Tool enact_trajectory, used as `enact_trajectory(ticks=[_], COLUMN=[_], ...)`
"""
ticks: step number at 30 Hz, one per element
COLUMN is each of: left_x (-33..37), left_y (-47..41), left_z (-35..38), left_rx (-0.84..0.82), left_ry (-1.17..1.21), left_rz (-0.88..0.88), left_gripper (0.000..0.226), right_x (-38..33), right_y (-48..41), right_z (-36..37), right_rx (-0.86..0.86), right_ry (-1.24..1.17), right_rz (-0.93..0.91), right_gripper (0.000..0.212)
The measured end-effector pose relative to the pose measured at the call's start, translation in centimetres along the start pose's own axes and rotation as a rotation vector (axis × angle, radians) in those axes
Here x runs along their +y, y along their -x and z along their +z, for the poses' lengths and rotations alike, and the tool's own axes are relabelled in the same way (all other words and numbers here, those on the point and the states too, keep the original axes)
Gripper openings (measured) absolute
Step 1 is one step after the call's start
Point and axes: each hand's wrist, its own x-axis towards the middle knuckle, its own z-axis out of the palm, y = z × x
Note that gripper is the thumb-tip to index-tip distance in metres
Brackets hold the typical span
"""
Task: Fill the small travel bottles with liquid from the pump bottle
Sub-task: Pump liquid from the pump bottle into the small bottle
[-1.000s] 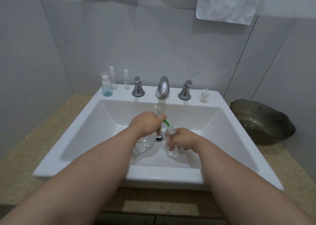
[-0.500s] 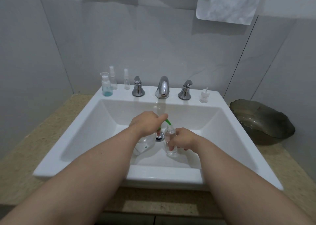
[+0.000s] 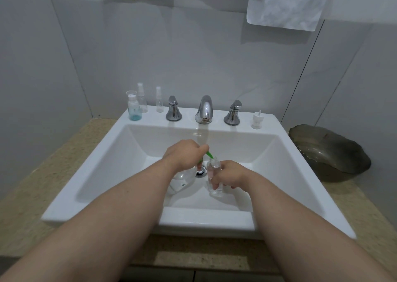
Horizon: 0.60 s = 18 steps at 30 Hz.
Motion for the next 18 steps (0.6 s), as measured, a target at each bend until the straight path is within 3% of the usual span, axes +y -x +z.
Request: enact_trajectory(ticks=[5,11,18], left_x=[-0.06,-0.31,0.2], left_y=[0.21,0.33,0.42], left_z=[-0.12,-0.08,-0.1], left_rx=[-0.005,0.001,-0.003], left_ry=[0.032,0.047,0.026], left_rz=[-0.012,-0.018,-0.024], left_gripper=[0.06,0.079,0.075], right_x=[-0.11,-0.38,-0.39], right_y=[0.24,0.54,0.52], right_z=[-0.13,-0.18,-0.16], right_rx=[0.009,-0.001,0.002], right_ry=[-0.012,-0.015,-0.004], right_rz=[0.0,-0.004,0.003], right_gripper=[0.024,0.027,0.027])
